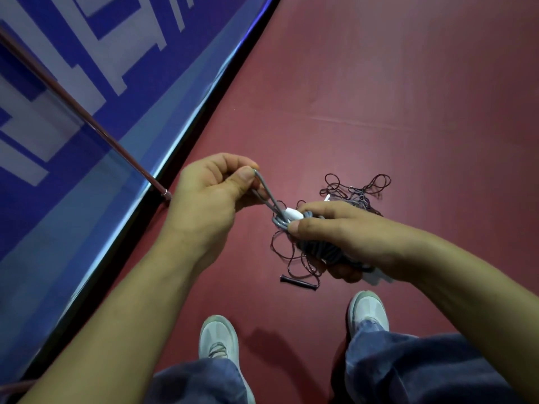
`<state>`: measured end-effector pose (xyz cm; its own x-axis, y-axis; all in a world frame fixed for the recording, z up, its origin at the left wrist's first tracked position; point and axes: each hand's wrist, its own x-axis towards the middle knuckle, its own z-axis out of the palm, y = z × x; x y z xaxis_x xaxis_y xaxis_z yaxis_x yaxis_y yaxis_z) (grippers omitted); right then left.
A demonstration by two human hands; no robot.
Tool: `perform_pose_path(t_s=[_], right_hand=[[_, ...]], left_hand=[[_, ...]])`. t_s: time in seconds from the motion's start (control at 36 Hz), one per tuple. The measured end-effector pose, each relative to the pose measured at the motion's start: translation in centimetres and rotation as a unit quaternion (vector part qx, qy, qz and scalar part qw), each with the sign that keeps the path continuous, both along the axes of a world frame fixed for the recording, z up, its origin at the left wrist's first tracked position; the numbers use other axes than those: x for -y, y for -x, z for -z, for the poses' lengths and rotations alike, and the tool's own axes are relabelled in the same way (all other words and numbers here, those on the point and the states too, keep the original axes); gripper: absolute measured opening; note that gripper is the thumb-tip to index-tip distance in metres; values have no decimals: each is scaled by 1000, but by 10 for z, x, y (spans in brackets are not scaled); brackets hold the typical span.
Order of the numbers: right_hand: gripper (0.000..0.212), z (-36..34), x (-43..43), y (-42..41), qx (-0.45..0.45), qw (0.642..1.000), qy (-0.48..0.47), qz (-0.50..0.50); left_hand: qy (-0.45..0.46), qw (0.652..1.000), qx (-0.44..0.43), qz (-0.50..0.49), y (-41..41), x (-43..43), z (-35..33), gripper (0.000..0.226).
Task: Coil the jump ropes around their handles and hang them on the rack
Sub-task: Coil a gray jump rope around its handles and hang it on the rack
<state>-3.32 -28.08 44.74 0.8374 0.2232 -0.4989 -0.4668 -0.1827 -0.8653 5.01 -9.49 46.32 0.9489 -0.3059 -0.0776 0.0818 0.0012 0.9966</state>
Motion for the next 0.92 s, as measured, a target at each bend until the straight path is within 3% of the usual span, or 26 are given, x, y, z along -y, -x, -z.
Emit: perform_pose_path(t_s=[0.17,0.42,0.69,0.75,0.92], right_hand=[[30,3,-8,1,28,999,-18,25],[33,-11,-33,7,71,996,-46,42],[29,-78,-120,10,160,966,-205,5],[26,-100,-146,9,187,961,-203,-24],[44,-152,-218,0,267,945,-152,-110]], left_hand=[[-2,999,-4,-39,-4,1,-4,19],[-48,992,83,-80,2,-13,-33,21],[-140,960,239,-38,34,-98,-157,14],[-163,948,264,-70,44,-126,-183,18],[-232,908,317,-149,70,-208,-253,23]])
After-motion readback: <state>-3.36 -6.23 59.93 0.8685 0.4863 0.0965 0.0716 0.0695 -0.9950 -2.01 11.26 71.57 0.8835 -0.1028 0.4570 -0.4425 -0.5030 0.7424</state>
